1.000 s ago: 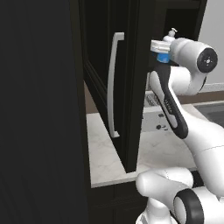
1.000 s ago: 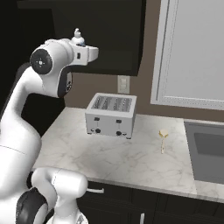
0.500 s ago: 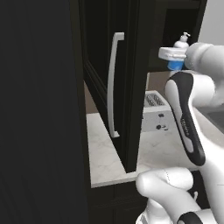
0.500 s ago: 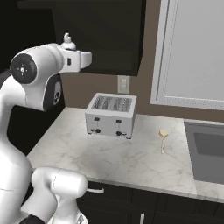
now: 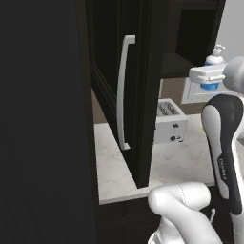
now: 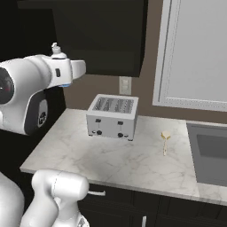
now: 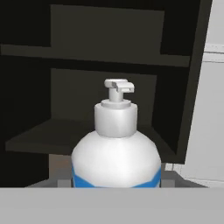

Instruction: Locate and retrieve the dish brush and soap dispenser from the cabinet. Place them next to the sink.

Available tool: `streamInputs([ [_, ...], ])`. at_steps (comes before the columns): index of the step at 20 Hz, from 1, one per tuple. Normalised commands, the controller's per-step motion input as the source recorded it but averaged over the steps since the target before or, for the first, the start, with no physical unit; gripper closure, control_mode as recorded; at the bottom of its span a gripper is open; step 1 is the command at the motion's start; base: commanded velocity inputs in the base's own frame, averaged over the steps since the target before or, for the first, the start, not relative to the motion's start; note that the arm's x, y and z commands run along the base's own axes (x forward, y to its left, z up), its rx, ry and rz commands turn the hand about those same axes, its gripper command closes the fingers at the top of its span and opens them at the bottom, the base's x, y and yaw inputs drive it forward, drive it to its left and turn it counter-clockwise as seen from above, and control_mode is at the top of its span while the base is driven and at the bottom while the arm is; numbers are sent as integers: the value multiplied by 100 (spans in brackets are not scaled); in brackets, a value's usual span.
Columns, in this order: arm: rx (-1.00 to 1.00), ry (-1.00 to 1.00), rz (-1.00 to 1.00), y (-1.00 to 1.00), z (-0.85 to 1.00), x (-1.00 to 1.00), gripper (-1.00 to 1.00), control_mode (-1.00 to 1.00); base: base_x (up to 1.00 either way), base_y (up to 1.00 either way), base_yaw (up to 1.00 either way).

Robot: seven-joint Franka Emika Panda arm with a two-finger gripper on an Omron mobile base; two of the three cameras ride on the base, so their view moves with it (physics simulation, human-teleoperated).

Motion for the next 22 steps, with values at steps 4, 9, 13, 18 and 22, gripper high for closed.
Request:
streamInputs([
  [4, -3, -2, 9, -43, -13, -52, 100, -100, 0, 0, 0],
  [9, -3, 0, 14, -50, -16, -12, 100, -100, 0, 0, 0],
  [13, -2, -1, 13, -52, -25, -17, 100, -100, 0, 0, 0],
  [18, -3, -2, 13, -52, -26, -11, 100, -100, 0, 0, 0],
  [22, -2, -1, 8, -53, -35, 0, 100, -100, 0, 0, 0],
])
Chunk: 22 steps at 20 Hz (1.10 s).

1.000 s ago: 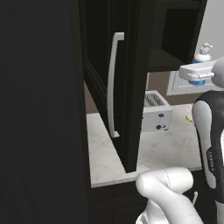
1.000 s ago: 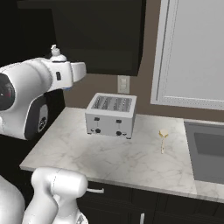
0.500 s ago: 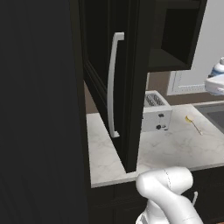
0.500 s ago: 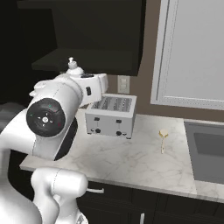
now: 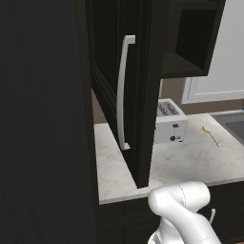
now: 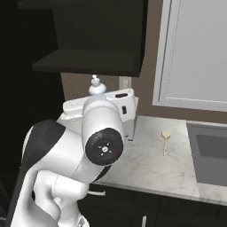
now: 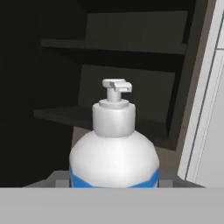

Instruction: Locate and retrieve the dish brush and soap dispenser from the cabinet. Place them next to the sink.

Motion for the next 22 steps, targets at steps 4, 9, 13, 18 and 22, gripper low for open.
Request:
streamInputs([
  [4, 3, 0, 1, -50, -29, 0, 100, -100, 0, 0, 0],
  [9, 2, 0, 1, -44, -35, 0, 100, -100, 0, 0, 0],
  [13, 3, 0, 4, -42, -47, 0, 100, -100, 0, 0, 0],
  [18, 2, 1, 15, -28, -47, 10, 100, -100, 0, 0, 0],
  [22, 3, 0, 18, -16, -37, 12, 100, -100, 0, 0, 0],
])
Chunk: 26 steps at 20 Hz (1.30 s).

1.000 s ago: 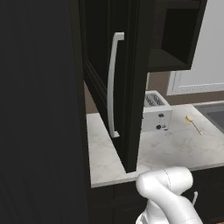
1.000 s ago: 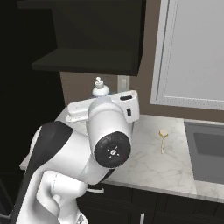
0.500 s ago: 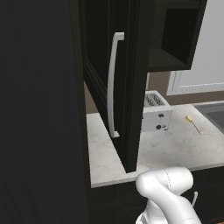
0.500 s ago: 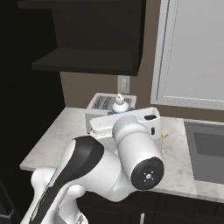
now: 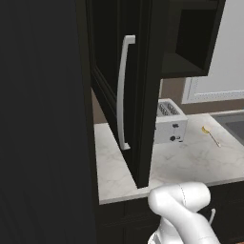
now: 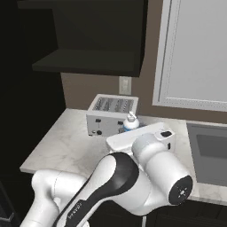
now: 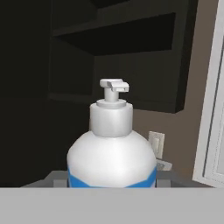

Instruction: Locate and retrieve the dish brush and soap dispenser from the cabinet. Place them next to the sink.

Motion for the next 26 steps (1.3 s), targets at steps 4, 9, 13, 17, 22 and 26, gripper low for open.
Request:
streamInputs([
  [4, 0, 0, 16, -20, -27, 17, 100, -100, 0, 0, 0],
  [9, 0, 0, 12, -26, -27, 20, 100, -100, 0, 0, 0],
  [13, 0, 0, 12, -22, -29, 18, 100, -100, 0, 0, 0],
  [17, 0, -2, 12, -20, -21, 20, 100, -100, 0, 0, 0],
  [22, 0, -4, 11, -22, -24, 22, 100, -100, 0, 0, 0],
  [26, 0, -2, 8, -23, -27, 22, 100, -100, 0, 0, 0],
])
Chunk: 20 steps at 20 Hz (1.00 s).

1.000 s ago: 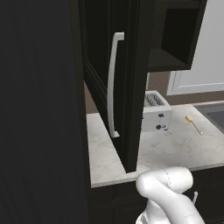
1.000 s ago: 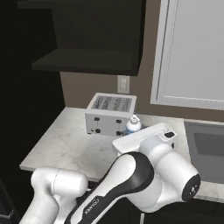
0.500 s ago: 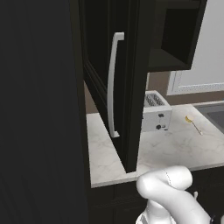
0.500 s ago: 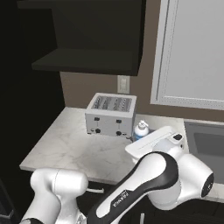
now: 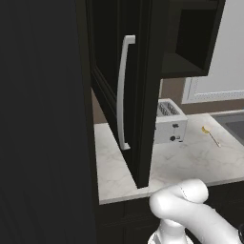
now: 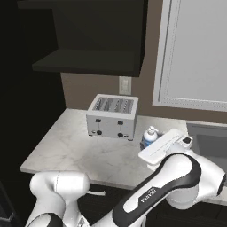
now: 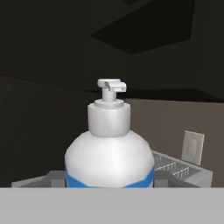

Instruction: Locate and retrieve the dish brush and soap dispenser from the cabinet. Place them next to the sink.

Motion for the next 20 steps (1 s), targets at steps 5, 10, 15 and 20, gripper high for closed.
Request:
streamInputs([
  [5, -4, 0, 7, -21, -36, 20, 100, -100, 0, 0, 0],
  [10, -5, 0, 6, -20, -38, 19, 100, -100, 0, 0, 0],
  [15, -2, 0, 5, -17, -33, 17, 100, -100, 0, 0, 0],
  [20, -3, 0, 5, -16, -34, 18, 100, -100, 0, 0, 0],
])
